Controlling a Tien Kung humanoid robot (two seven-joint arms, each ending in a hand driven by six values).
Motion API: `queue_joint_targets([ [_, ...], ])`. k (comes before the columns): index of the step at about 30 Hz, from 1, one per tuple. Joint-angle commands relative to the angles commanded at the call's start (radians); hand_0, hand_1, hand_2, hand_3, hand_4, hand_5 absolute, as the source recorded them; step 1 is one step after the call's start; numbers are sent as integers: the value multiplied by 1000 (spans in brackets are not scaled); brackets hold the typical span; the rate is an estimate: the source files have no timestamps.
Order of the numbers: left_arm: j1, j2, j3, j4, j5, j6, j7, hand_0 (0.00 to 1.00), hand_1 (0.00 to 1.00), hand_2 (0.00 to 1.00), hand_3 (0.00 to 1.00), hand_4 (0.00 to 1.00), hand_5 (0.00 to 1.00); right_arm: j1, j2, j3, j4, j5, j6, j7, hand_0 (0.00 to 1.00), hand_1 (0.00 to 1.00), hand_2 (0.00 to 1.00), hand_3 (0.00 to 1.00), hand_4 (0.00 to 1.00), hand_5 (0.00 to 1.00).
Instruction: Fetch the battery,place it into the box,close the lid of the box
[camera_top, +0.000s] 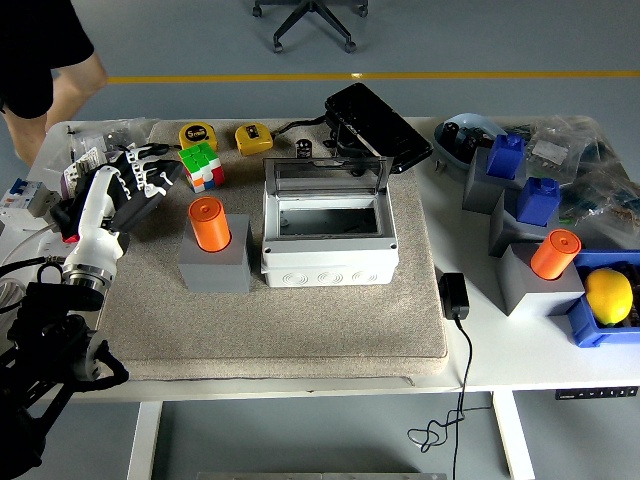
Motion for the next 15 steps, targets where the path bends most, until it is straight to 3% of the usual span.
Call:
queue_joint_targets([
  [15,-11,-7,64,53,-17,12,-35,718,671,625,679,998,412,-9,2,-2,-1,2,-2,1,591,583,561,541,920,465],
])
